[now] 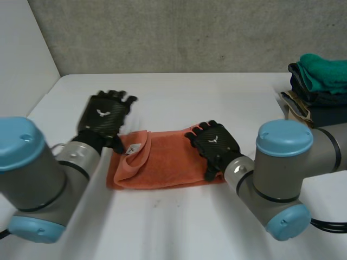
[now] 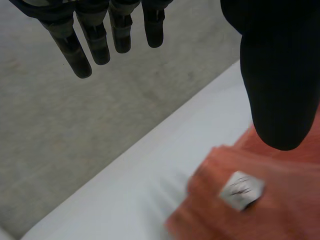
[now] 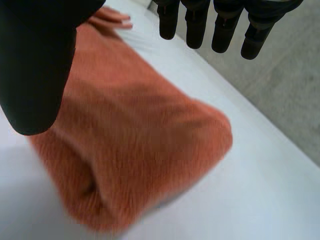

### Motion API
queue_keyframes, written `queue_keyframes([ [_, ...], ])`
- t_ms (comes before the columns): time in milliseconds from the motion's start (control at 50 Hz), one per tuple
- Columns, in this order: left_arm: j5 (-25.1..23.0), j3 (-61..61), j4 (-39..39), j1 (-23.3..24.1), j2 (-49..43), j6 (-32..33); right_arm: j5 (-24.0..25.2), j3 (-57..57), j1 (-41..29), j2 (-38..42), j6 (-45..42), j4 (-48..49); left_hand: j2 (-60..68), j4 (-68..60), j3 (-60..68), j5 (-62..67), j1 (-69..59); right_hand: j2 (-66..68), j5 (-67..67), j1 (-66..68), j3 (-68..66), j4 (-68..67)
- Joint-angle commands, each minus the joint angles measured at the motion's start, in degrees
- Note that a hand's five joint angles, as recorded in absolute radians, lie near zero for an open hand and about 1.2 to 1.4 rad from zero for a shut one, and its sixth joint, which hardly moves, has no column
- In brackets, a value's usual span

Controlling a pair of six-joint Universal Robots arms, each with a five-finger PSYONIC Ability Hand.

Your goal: Fold the laundry.

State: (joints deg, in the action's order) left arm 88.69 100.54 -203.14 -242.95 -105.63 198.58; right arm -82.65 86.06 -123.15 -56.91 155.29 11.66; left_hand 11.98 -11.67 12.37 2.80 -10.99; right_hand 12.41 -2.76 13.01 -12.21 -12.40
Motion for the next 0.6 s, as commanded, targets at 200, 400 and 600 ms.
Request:
queue_keyframes([
  [200, 8.1, -12.7, 0.5, 6.4, -17.9, 0.8, -0.1, 6.0, 0.6, 0.9, -3.7, 7.7, 1.8, -2.1, 1.4, 0.9, -2.8, 12.3, -12.0, 11.7, -12.5, -12.3],
  [400, 18.1, -11.8, 0.5, 0.4, -17.5, 1.4, -0.6, 7.5, 1.8, 1.6, -7.8, 9.3, 1.4, -1.7, 1.0, 0.6, -2.4, 65.7, -65.4, 65.1, -65.9, -65.7],
  [600, 16.2, -4.7, 1.2, 0.1, -6.6, 1.9, -2.9, 12.5, 9.5, -2.8, -25.1, 6.2, 0.1, -0.4, -0.3, -0.7, -1.1, 67.6, -67.2, 67.0, -67.8, -67.6],
])
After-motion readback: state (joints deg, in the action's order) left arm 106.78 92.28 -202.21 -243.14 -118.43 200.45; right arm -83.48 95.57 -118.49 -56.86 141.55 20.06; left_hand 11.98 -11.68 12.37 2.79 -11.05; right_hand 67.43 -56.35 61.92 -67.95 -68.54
